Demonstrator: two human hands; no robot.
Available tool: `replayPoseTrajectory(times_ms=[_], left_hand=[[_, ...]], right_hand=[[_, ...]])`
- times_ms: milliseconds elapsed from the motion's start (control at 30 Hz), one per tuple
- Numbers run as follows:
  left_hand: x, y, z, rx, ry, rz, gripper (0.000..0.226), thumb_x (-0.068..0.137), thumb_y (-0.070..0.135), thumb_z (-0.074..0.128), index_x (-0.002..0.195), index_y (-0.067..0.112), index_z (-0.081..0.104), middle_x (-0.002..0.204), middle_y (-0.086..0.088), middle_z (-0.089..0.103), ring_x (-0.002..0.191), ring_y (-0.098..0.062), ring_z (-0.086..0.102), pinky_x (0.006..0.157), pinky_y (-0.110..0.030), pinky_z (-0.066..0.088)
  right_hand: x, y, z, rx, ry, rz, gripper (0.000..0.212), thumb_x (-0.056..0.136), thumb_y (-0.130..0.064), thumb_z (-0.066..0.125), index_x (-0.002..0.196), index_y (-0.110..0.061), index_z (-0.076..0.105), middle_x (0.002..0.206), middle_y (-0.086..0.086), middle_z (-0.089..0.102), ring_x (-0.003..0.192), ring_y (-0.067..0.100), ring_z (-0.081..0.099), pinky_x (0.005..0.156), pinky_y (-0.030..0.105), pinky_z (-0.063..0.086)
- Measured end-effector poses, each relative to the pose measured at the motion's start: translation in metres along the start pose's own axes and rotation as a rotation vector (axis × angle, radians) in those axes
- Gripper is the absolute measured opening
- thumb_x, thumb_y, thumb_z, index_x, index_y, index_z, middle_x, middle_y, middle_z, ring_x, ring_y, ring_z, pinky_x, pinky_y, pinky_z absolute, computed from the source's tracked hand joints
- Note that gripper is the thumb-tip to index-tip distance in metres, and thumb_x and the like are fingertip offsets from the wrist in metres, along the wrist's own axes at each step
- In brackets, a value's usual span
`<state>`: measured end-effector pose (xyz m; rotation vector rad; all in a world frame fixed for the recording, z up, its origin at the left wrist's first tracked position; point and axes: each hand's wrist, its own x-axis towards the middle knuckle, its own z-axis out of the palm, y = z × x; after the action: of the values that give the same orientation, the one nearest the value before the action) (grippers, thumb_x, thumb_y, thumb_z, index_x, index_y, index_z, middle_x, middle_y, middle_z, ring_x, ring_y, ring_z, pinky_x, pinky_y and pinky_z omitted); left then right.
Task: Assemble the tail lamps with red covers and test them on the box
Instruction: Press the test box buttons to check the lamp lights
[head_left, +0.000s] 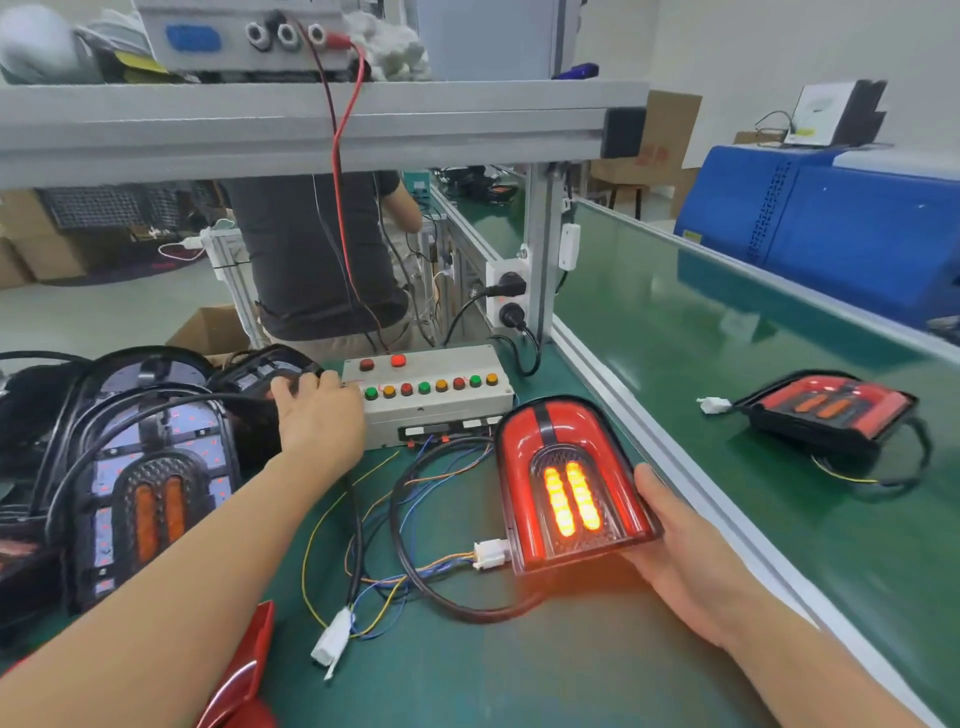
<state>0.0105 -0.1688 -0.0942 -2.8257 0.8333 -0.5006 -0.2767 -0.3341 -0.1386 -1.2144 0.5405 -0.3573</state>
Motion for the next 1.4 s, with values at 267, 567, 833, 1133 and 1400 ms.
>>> replayPoseTrajectory(times_ms=[267,567,833,1133,1400], left_hand=[[-0.014,0.003,0.008,-0.026,0.104,-0.02,0.047,0.083,0.011,0.045,0.129,0.02,0.047,0.135,-0.005,0.039,0.124,-0.029,0.029,0.105,-0.048,0.02],[-0.021,0.007,0.006,-0.116,0.047,-0.104,0.059,0.084,0.014,0.047,0.142,0.019,0.034,0.152,-0.006,0.021,0.138,-0.03,0.013,0.111,-0.055,0.005],[-0.028,0.089,-0.01,-0.39,-0.012,0.182,0.088,0.08,0.005,0.049,0.151,0.028,0.003,0.159,-0.004,-0.006,0.145,-0.029,-0.009,0.11,-0.059,-0.01],[-0.022,0.103,-0.01,-0.36,-0.196,0.054,0.087,0.082,0.026,0.054,0.148,0.04,0.0,0.158,-0.009,-0.014,0.142,-0.039,-0.018,0.106,-0.064,-0.015],[-0.014,0.102,-0.024,-0.366,-0.323,0.022,0.09,0.074,0.036,0.055,0.146,0.047,0.002,0.158,-0.008,-0.018,0.141,-0.044,-0.018,0.1,-0.072,-0.013]], right_hand=[[0.0,0.002,0.0,-0.008,0.016,-0.006,0.046,0.087,-0.052,0.041,0.109,-0.026,0.073,0.115,0.009,0.071,0.111,0.022,0.065,0.099,0.04,0.044],[0.0,0.003,-0.002,-0.009,-0.003,-0.017,0.044,0.087,-0.052,0.043,0.108,-0.027,0.074,0.114,0.009,0.071,0.109,0.02,0.066,0.096,0.037,0.044],[0.0,0.001,-0.004,0.071,-0.032,-0.008,0.039,0.085,-0.047,0.048,0.103,-0.027,0.076,0.112,0.005,0.073,0.1,0.014,0.07,0.072,0.019,0.056],[-0.001,-0.002,-0.004,0.128,-0.027,0.021,0.039,0.084,-0.045,0.049,0.1,-0.022,0.077,0.108,0.009,0.073,0.094,0.015,0.072,0.074,0.025,0.058],[-0.004,-0.005,-0.001,0.125,-0.036,0.048,0.04,0.085,-0.045,0.046,0.102,-0.025,0.076,0.112,0.008,0.072,0.101,0.016,0.07,0.087,0.03,0.047]])
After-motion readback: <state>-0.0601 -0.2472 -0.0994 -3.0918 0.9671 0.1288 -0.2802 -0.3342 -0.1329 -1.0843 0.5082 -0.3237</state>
